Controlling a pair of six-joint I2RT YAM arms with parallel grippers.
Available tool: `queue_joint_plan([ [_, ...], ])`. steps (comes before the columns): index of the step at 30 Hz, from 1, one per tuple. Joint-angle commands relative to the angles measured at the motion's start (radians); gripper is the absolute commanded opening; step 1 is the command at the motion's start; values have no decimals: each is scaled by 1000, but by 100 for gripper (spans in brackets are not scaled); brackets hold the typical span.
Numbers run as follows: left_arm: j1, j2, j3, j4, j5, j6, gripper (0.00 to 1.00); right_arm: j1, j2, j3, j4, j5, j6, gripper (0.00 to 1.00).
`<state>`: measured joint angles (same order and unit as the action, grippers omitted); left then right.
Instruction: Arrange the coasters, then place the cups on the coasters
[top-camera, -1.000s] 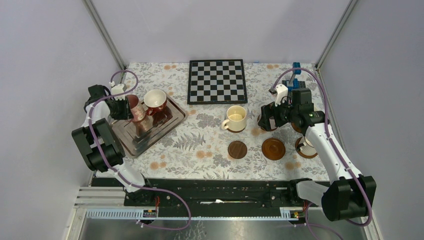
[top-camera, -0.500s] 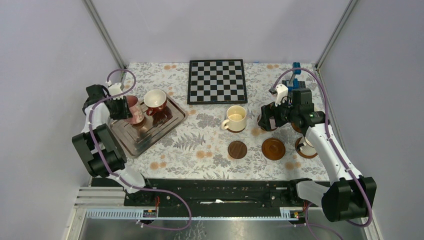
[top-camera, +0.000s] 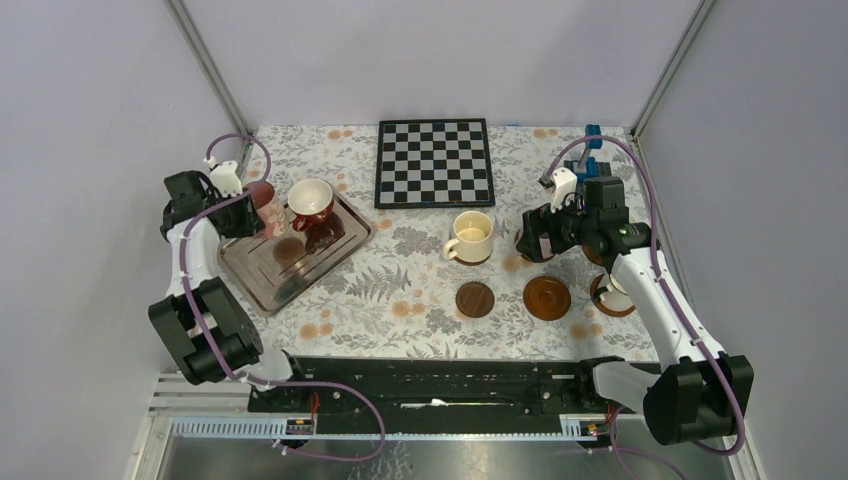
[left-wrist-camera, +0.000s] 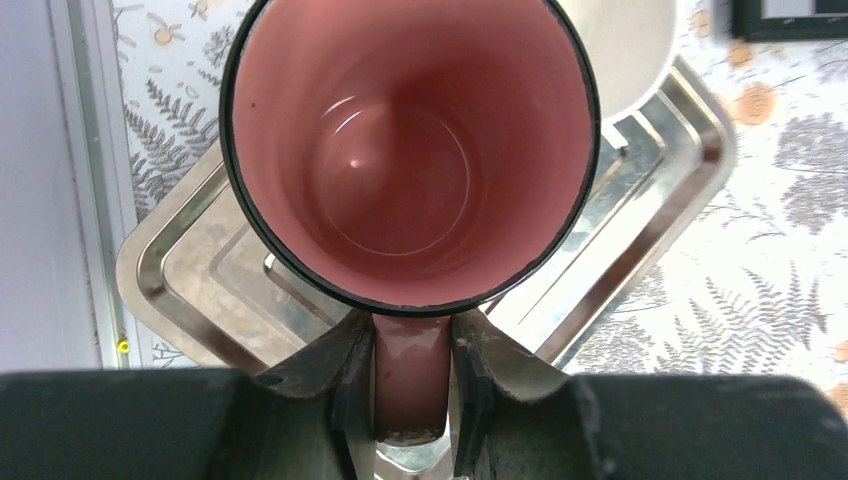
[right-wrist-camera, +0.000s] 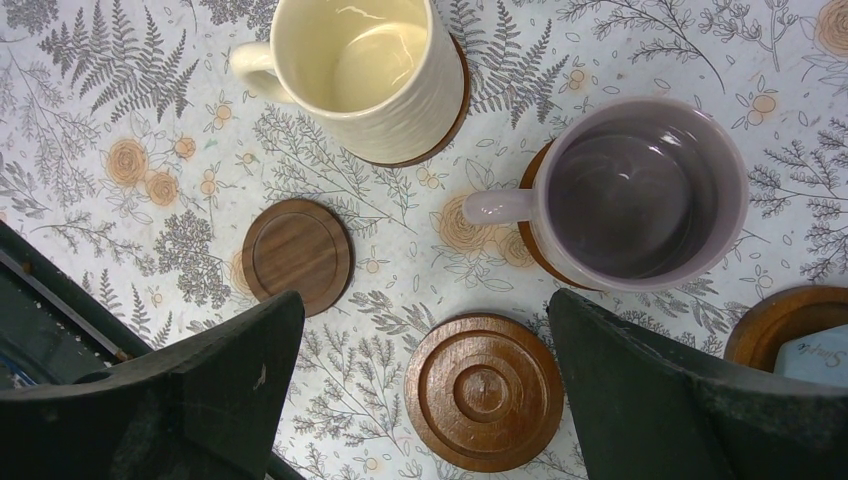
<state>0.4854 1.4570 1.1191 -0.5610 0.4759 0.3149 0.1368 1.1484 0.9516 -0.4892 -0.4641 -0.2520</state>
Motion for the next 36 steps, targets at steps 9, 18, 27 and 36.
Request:
queue_joint_plan([
  [9,-244,-199,226,103,121,-187,0,1,29,142,12,12,155,100],
  [18,-701,-175,360,99,-102,-265,0,-124,30,200,67,52,302,100],
  [27,-1140,31,547,134,-294,-292,0,-268,42,240,82,150,424,100],
  [36,-1428,264,744,161,-410,-304,0,-369,44,287,65,321,526,100],
])
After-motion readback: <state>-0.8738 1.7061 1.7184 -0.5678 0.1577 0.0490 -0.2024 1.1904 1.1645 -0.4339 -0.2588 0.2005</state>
